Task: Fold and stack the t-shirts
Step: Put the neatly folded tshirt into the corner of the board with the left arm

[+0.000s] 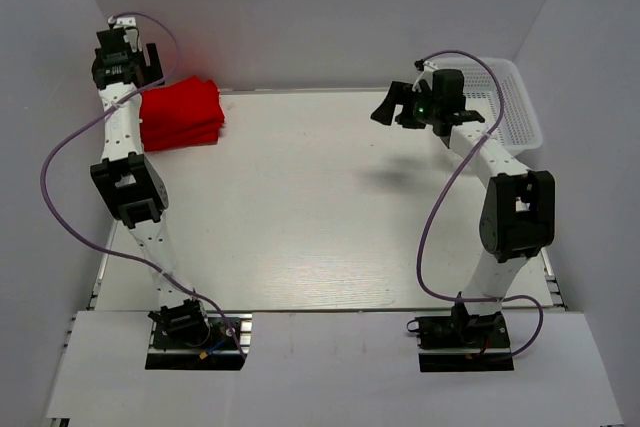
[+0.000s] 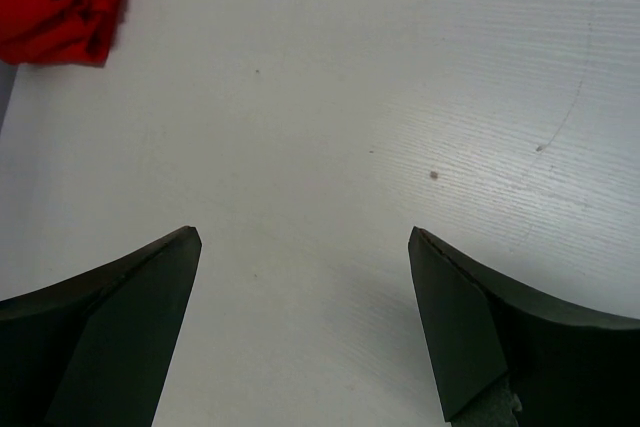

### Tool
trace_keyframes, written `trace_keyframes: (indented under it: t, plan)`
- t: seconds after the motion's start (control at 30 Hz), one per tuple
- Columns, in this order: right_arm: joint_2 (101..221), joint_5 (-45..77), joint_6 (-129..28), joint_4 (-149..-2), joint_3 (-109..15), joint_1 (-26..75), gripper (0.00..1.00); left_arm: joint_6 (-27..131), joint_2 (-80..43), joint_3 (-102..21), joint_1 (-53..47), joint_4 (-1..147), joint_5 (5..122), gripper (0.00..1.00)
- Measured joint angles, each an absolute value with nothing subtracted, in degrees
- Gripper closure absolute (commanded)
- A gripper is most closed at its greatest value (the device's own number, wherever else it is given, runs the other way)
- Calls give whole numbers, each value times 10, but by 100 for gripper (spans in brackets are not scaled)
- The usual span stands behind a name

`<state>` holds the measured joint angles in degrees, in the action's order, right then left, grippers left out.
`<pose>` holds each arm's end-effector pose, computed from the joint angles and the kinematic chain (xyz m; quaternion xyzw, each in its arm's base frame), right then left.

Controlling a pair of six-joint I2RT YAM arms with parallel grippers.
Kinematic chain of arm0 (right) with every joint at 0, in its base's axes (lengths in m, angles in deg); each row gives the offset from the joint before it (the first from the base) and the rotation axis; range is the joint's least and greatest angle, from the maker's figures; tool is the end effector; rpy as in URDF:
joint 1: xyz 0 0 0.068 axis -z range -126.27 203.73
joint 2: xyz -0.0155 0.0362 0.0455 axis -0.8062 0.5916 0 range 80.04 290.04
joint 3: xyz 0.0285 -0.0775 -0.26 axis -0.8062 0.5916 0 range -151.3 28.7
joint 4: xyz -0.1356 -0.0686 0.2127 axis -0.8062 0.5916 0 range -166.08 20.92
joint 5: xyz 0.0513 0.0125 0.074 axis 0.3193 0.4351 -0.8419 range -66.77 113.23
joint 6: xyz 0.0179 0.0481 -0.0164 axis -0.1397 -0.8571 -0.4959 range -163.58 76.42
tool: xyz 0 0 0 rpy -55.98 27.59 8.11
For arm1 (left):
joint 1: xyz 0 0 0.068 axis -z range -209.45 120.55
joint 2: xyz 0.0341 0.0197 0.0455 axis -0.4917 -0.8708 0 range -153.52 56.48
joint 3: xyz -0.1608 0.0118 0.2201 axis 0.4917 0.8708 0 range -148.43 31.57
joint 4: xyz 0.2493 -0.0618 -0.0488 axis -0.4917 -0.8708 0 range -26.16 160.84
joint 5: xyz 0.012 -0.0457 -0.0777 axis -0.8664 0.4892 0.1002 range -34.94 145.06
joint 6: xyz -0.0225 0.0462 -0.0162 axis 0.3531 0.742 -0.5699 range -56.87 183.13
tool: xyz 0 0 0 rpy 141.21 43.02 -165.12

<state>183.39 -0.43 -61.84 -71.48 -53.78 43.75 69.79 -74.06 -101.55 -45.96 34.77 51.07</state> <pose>0.4185 0.0880 0.2933 -0.0494 0.8333 0.2956 0.4644 0.5027 0.1516 0.3247 -0.0920 0.8756 0.1250 0.4573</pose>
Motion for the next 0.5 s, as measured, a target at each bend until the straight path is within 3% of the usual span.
trace_keyframes:
  t: [0.1,0.2,0.4,0.5]
  plan:
    - [1829,9,-597,-695,-531,432,10,692,-678,-987,-431,344,495,0]
    - [1802,23,-585,-702,-481,429,10,667,-575,-882,-397,348,498,0]
    - [1719,58,-581,-703,-354,424,10,568,-339,-519,-264,489,539,0]
    - [1687,60,-581,-708,-308,423,10,535,-278,-368,-180,538,575,0]
